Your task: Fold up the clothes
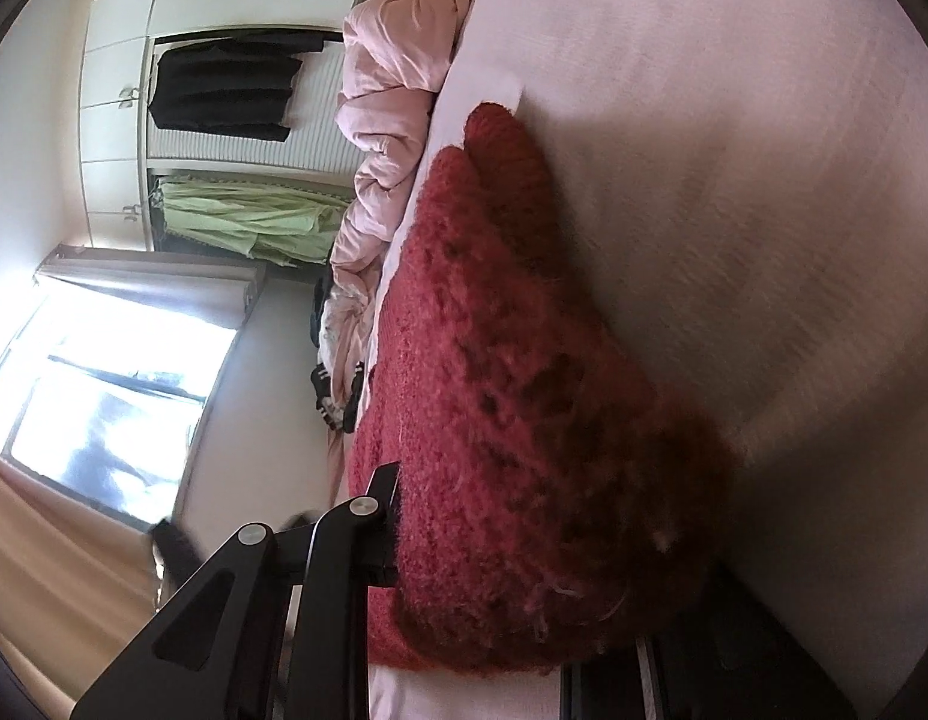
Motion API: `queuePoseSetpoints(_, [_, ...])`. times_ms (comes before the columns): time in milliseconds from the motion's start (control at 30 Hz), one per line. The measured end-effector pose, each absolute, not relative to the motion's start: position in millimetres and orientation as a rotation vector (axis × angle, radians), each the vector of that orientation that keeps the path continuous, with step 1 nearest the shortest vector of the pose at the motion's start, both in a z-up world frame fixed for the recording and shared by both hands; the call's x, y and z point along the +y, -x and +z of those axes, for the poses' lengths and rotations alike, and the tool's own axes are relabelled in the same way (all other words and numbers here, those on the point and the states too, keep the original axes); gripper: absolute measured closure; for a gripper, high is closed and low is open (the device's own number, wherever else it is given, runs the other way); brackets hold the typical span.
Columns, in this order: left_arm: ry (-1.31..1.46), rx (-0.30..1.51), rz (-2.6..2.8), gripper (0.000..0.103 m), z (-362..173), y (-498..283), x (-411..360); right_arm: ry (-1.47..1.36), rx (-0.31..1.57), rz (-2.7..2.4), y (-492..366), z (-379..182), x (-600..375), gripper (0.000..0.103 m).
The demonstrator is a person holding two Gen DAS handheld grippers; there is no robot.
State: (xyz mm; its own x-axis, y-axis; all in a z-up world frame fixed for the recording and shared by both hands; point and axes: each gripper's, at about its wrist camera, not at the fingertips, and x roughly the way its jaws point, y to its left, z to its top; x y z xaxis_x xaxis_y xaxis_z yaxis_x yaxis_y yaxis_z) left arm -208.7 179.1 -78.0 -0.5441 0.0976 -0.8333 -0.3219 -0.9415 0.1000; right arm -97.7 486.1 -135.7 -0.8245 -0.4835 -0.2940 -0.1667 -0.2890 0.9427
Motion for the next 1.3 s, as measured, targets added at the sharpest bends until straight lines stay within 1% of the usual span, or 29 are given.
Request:
queuePoseSetpoints(33, [1.199,0.239,2.596,0.000,-83.6,200.9,169.7,-0.817,-1.725,-2.224,97.8,-135.7,485.9,0.083])
queuePoseSetpoints(100, [1.156,0.168,2.610,0.000,-80.2,197.8,162.3,-0.819,-1.707,-2.239,96.9,-135.8,487.1,0.083])
queuePoseSetpoints(433, [1.134,0.189,2.622,0.000,-85.2,197.1,166.1,-0.828,-1.690,-2.260,97.6,-134.4,485.7,0.083])
queuePoseSetpoints(533, [1.126,0.197,2.626,0.000,-84.4,198.4,165.4,-0.878,-1.705,-2.274,99.5,-129.7,484.3,0.083])
queuePoseSetpoints(600, [1.124,0.199,2.627,0.000,-84.2,198.1,165.2,-0.973,-1.702,-2.329,100.7,-118.4,480.9,0.080])
queuePoseSetpoints(633, [1.124,0.200,2.627,0.000,-84.1,198.2,165.3,-1.016,-1.658,-2.390,101.0,-107.2,476.8,0.080])
queuePoseSetpoints(667, [1.125,0.200,2.627,0.000,-84.0,198.1,165.3,-1.029,-1.557,-2.481,101.8,-87.6,469.3,0.080])
queuePoseSetpoints(733, [1.127,0.200,2.626,0.000,-83.2,197.8,165.1,-0.996,-1.439,-2.566,102.7,-62.5,459.1,0.080])
queuePoseSetpoints(800, [1.119,0.178,2.620,0.000,-80.0,196.5,162.8,-1.002,-1.429,-2.576,105.9,-50.5,453.8,0.081])
queuePoseSetpoints(833, [1.111,0.146,2.617,0.000,-74.5,194.6,157.9,-1.036,-1.430,-2.589,108.7,-46.8,452.4,0.081])
queuePoseSetpoints(900, [1.119,0.057,2.660,0.000,-57.0,191.3,140.6,-1.101,-1.368,-2.640,112.1,-37.8,448.0,0.081])
queuePoseSetpoints(1000, [1.014,-0.192,2.754,0.000,-12.1,171.6,90.5,-1.162,-1.267,-2.710,113.4,-22.8,437.3,0.081])
queuePoseSetpoints(1067, [0.990,-0.301,2.765,0.000,11.0,153.1,57.3,-1.185,-1.213,-2.758,114.0,-13.3,428.9,0.081])
queuePoseSetpoints(1100, [1.022,-0.343,2.746,0.000,20.7,142.6,38.8,-1.190,-1.180,-2.786,115.0,-7.2,422.2,0.081])
queuePoseSetpoints(1233, [1.146,-0.475,2.601,0.000,23.8,101.1,-1.3,-1.165,-1.047,-2.876,123.9,11.1,394.6,0.081])
queuePoseSetpoints(1267, [1.137,-0.535,2.569,0.000,19.9,87.6,-9.1,-1.154,-1.001,-2.897,126.4,16.6,383.3,0.081])
queuePoseSetpoints(1300, [1.094,-0.642,2.565,0.000,14.1,67.2,-22.4,-1.146,-0.971,-2.910,127.6,19.9,374.7,0.081])
